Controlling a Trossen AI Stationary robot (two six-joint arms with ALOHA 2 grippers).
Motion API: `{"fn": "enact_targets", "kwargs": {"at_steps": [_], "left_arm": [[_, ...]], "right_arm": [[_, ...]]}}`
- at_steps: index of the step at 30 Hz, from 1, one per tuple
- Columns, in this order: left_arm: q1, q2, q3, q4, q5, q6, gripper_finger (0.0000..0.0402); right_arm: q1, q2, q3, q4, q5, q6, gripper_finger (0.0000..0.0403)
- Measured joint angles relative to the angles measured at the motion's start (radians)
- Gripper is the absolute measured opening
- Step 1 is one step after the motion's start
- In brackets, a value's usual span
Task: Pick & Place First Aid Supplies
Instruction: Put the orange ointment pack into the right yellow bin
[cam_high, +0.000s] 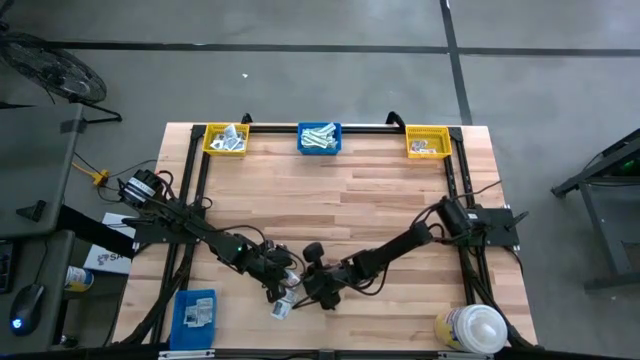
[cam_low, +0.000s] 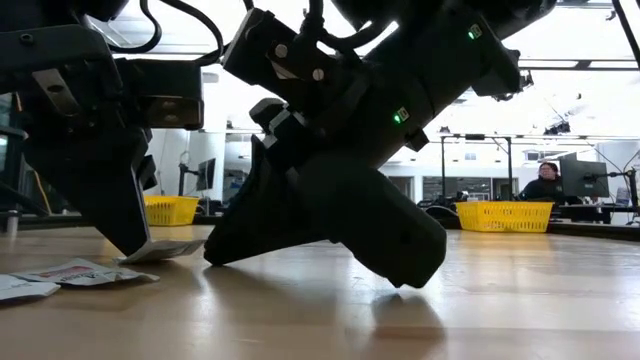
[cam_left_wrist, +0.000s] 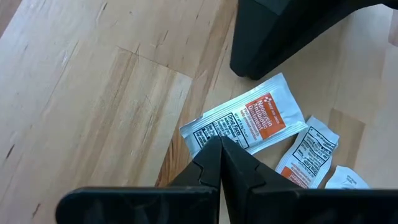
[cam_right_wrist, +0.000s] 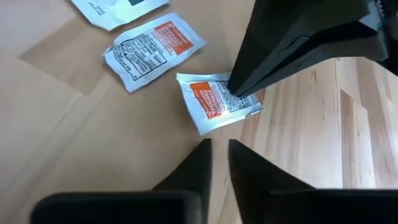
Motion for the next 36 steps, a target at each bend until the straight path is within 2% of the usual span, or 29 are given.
{"fn": "enact_targets", "kwargs": {"at_steps": [9, 14, 27, 36], "left_arm": [[0.000, 0.000, 0.000, 0.000, 0.003, 0.000, 0.0000], [0.000, 0.000, -0.002, 0.012, 0.006, -0.007, 0.0000], [0.000, 0.002, -0.002, 0.045, 0.010, -0.007, 0.0000], [0.000, 0.002, -0.002, 0.048, 0.010, -0.007, 0.0000]], "right_arm": [[0.008, -0.001, -0.001, 0.058, -0.053, 0.007, 0.0155], [0.017, 0.000, -0.001, 0.079, -0.066, 0.006, 0.0177], [-0.009, 0.001, -0.001, 0.087, -0.076, -0.047, 0.0133], [-0.011, 0.002, -0.001, 0.086, -0.065, -0.042, 0.0045]]}}
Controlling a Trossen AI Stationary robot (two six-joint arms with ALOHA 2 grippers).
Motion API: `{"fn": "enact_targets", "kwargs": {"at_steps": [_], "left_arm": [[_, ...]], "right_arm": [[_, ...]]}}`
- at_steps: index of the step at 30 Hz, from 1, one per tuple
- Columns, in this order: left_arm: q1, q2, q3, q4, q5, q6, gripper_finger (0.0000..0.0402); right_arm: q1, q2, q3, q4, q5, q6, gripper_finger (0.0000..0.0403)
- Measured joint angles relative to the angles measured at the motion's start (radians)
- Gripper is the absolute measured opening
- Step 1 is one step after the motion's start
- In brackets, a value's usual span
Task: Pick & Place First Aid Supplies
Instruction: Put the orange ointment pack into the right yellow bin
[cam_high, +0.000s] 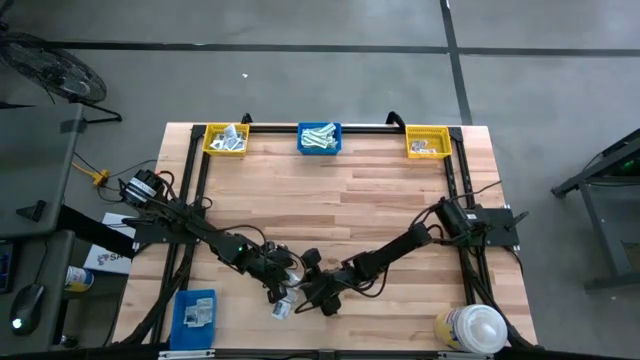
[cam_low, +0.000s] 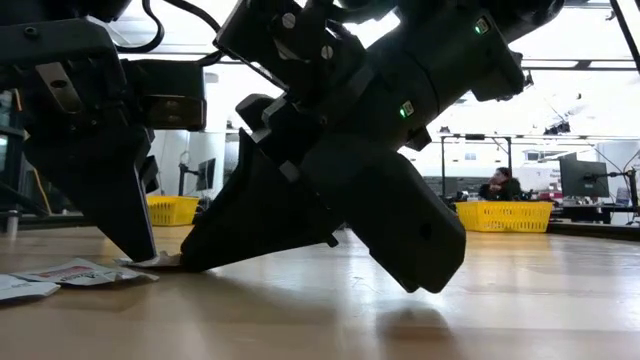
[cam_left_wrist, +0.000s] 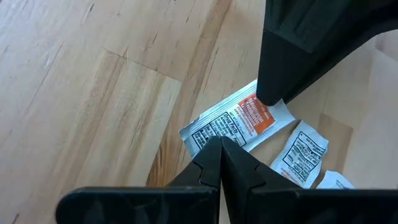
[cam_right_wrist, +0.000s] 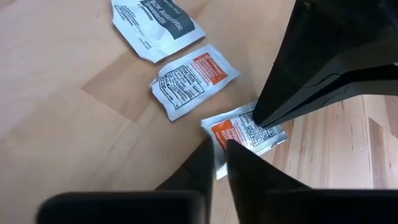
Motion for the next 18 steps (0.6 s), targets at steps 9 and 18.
{"fn": "enact_targets", "kwargs": {"at_steps": [9, 18], "left_arm": [[0.000, 0.000, 0.001, 0.000, 0.000, 0.000, 0.0000], [-0.002, -0.046, 0.000, -0.010, -0.053, 0.014, 0.0034]], "right_arm": [[0.002, 0.000, 0.001, -0.015, 0.008, 0.034, 0.0002], [0.015, 0.000, 0.059, -0.102, 0.047, 0.131, 0.0001]]}}
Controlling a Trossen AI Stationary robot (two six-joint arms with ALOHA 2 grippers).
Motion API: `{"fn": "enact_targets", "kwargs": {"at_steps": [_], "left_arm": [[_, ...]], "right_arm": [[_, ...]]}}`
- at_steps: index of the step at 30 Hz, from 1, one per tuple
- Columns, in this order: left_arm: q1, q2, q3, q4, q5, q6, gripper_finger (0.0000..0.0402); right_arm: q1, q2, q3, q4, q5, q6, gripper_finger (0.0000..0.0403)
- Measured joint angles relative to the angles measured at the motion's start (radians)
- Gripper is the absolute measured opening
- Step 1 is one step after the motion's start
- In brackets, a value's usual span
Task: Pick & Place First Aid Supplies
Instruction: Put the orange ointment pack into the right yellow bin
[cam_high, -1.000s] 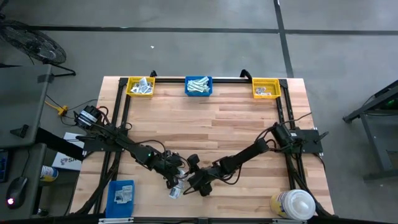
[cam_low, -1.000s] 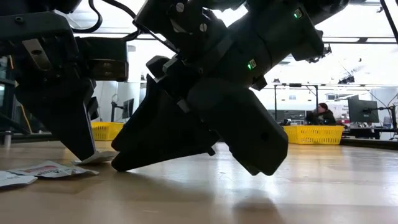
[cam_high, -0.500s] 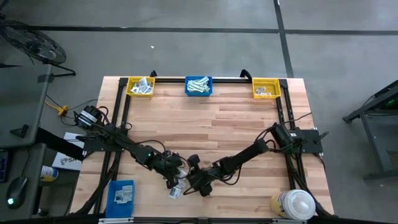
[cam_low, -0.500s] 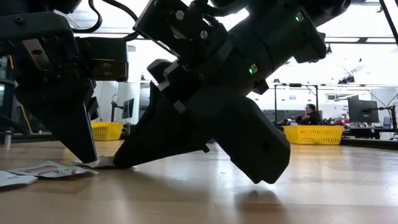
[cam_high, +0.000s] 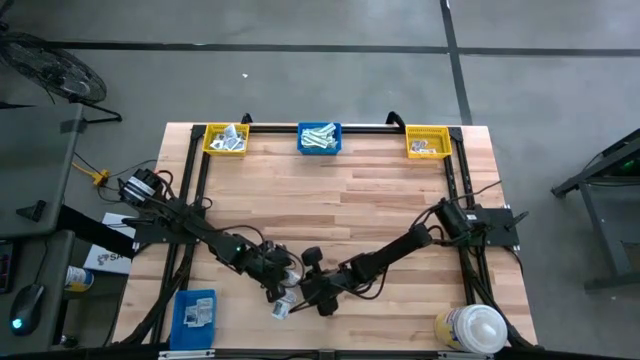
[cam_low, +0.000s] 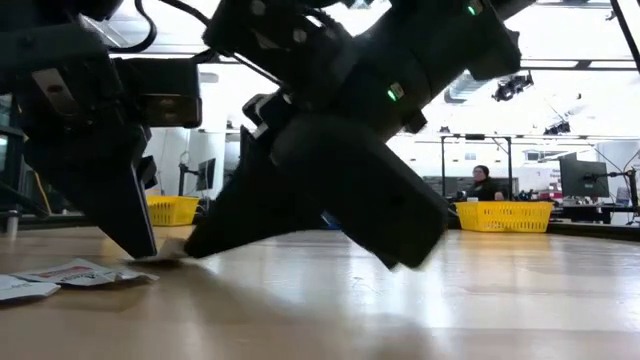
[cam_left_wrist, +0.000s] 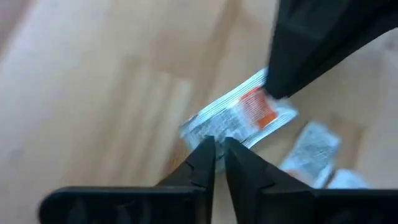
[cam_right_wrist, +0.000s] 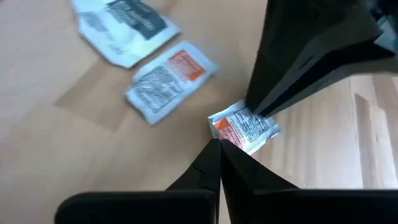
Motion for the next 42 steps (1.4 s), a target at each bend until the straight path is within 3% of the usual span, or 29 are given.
{"fn": "enact_targets", "kwargs": {"at_steps": [6, 11, 23, 33, 42], "left_arm": [[0.001, -0.102, -0.004, -0.104, -0.071, 0.038, 0.0090], [0.001, -0.203, -0.002, -0.242, -0.050, 0.029, 0.0128], [0.001, -0.470, 0.001, -0.546, -0.267, -0.017, 0.0131], [0.001, -0.603, 0.000, -0.620, -0.429, 0.083, 0.0131], [0.002, -0.699, 0.001, -0.641, -0.571, 0.168, 0.0130]], "right_arm": [[-0.002, 0.000, 0.029, -0.084, -0.002, 0.040, 0.0000], [-0.006, -0.006, 0.032, -0.146, 0.016, 0.142, 0.0000], [-0.071, -0.201, 0.031, -0.475, 0.201, 0.371, 0.0000], [-0.265, -0.464, 0.031, -0.871, 0.288, 0.599, 0.0000], [-0.527, -0.601, 0.027, -1.189, 0.268, 0.828, 0.0000]]}}
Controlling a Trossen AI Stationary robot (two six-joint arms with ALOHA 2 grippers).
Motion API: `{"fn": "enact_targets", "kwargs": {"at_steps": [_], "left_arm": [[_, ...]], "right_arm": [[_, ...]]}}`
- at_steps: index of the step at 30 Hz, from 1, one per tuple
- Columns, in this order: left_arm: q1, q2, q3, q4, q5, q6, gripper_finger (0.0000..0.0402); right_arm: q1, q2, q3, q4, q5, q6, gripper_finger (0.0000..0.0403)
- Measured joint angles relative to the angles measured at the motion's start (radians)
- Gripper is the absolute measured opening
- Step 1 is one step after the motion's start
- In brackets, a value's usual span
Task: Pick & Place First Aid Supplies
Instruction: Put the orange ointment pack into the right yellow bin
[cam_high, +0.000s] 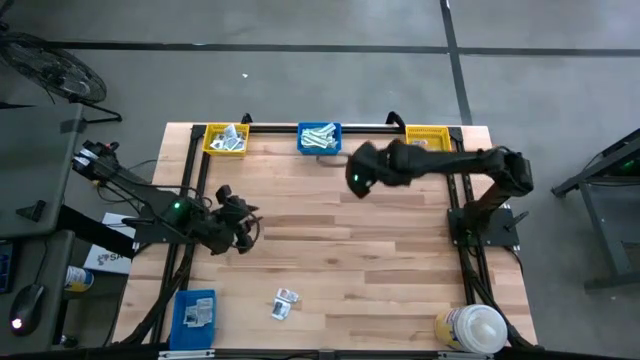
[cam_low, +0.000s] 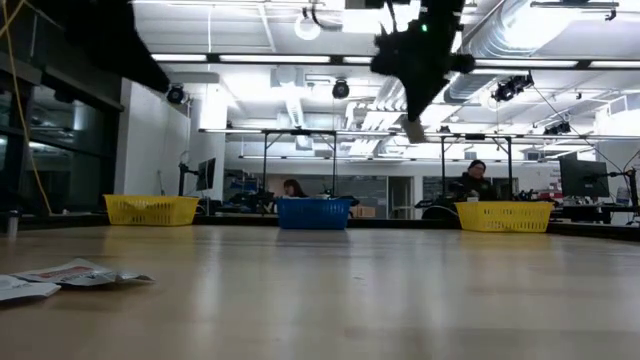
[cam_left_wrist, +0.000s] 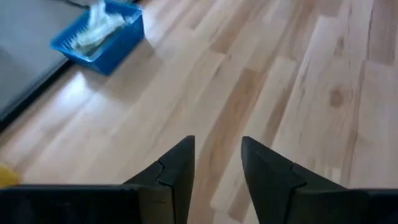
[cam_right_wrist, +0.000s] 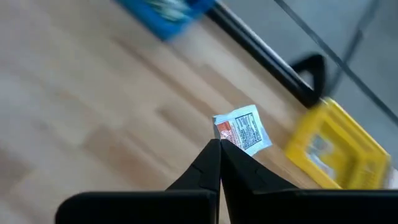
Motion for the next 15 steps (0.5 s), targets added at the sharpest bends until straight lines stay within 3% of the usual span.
{"fn": "enact_targets", "kwargs": {"at_steps": [5, 15], "left_arm": [[0.000, -0.065, 0.001, 0.000, -0.061, 0.052, 0.0130], [0.000, -0.173, 0.000, -0.056, -0.106, 0.106, 0.0130]], "right_arm": [[-0.159, 0.000, -0.001, -0.084, -0.018, 0.008, 0.0000], [-0.450, 0.000, -0.101, -0.054, -0.037, -0.012, 0.0000]]}}
